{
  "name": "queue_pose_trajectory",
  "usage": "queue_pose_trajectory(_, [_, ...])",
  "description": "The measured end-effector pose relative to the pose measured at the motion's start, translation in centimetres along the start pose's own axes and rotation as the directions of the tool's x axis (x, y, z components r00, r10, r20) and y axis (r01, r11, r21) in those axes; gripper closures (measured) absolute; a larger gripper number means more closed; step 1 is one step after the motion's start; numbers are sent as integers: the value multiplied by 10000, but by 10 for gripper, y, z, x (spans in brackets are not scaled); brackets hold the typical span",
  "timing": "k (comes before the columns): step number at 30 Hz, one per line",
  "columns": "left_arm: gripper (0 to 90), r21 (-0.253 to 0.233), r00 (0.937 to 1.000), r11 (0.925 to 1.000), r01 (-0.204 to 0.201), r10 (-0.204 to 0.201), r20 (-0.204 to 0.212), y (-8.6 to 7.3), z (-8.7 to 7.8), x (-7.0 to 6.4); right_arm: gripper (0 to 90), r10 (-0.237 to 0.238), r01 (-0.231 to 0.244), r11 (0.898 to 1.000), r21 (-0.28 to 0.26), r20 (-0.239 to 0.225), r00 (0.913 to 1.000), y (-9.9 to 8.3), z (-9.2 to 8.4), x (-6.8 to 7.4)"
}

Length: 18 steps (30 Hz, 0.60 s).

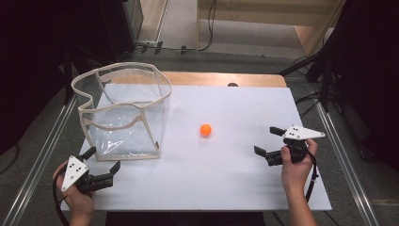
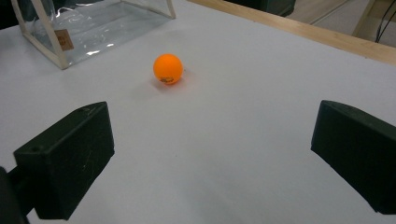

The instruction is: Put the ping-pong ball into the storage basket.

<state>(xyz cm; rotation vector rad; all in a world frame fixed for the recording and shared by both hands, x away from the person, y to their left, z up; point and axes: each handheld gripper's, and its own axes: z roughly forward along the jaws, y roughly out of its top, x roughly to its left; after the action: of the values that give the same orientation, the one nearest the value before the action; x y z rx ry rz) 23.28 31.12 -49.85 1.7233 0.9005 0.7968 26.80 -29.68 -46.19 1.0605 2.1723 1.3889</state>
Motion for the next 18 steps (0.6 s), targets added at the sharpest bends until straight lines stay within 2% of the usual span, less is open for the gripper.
queue_pose_trajectory(18, [36,-28,10000,10000,-79,79,-20,0,0,0,0,-460,474,9980,425,-320,9984,25,22,4])
